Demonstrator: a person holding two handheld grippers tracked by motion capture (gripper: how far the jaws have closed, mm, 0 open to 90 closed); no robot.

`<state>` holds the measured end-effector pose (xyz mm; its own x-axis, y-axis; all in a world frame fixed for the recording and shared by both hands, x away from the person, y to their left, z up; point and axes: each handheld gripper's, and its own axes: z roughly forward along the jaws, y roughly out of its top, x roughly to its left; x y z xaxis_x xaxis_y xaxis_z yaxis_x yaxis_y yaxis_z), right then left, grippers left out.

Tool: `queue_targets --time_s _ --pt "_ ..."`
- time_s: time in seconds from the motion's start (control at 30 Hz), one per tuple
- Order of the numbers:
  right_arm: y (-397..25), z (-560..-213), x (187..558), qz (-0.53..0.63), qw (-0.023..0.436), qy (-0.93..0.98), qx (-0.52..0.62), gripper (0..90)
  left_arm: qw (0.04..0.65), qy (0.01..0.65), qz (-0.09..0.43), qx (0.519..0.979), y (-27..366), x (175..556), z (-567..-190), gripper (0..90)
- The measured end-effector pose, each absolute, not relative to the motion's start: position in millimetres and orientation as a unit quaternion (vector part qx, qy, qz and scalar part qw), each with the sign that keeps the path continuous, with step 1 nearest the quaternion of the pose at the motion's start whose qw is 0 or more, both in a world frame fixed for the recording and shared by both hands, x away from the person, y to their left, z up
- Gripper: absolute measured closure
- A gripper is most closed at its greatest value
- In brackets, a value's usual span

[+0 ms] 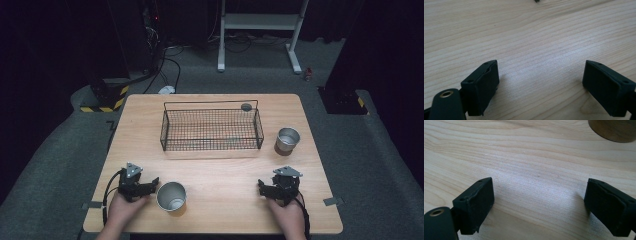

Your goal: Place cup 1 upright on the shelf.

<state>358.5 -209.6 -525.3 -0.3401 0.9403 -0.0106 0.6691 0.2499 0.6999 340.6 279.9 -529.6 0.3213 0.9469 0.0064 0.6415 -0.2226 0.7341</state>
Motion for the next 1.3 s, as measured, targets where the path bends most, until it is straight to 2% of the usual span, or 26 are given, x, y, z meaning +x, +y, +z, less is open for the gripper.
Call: queue_targets --time_s 0.63,0.8,0.9,1.03,1.3 --pt "-209.6 -525.2 358.5 0.306 0.222 0.759 0.53 9.1 0.322 0.539 0.235 0.742 278.8 336.6 -528.8 16.5" --pt "-209.6 -525.1 358.5 0.306 0.222 0.759 0.53 9.2 0.318 0.531 0.229 0.751 280.8 335.9 -527.9 13.7" --pt "-209.3 -525.2 359.1 0.305 0.223 0.759 0.53 9.2 0.312 0.534 0.221 0.754 282.0 337.6 -527.3 7.9" --pt "-209.0 -525.1 359.1 0.305 0.223 0.759 0.531 9.2 0.316 0.534 0.214 0.754 283.6 338.2 -525.4 4.7" --pt "-208.8 -525.1 359.0 0.305 0.222 0.758 0.532 9.2 0.358 0.511 0.204 0.754 284.7 332.3 -513.5 0.3"
